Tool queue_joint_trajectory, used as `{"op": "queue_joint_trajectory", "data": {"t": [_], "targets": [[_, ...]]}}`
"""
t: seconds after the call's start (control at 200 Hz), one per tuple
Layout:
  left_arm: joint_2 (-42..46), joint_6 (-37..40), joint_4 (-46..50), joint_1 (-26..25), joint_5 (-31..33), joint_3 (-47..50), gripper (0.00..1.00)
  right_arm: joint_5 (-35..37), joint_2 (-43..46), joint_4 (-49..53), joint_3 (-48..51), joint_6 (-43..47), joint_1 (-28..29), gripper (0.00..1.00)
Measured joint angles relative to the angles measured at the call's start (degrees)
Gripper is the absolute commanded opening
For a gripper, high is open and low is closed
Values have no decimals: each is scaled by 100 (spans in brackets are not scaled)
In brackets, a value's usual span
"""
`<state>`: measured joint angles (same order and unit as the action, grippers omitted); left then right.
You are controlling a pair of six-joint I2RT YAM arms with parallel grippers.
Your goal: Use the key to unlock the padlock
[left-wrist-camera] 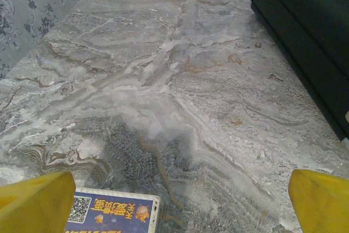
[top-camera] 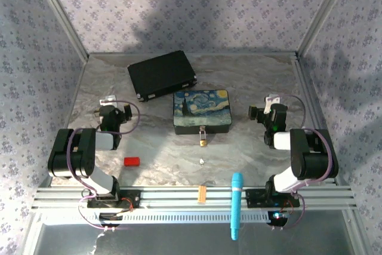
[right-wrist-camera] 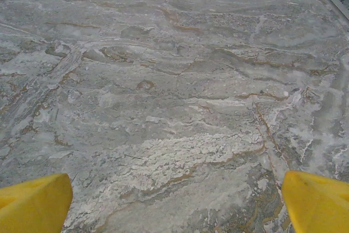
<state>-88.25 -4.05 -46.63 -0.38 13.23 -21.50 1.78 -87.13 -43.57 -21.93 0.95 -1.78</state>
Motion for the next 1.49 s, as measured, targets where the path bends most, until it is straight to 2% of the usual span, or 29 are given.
{"op": "queue_joint_trajectory", "data": {"t": [1.339,1.494], "targets": [[2,0,4,0,-11,0,100,-57,4,2,-4,0,-20,99],[404,0,315,0,-20,0,100,-149,326,350,-55,9,-33,99]]}}
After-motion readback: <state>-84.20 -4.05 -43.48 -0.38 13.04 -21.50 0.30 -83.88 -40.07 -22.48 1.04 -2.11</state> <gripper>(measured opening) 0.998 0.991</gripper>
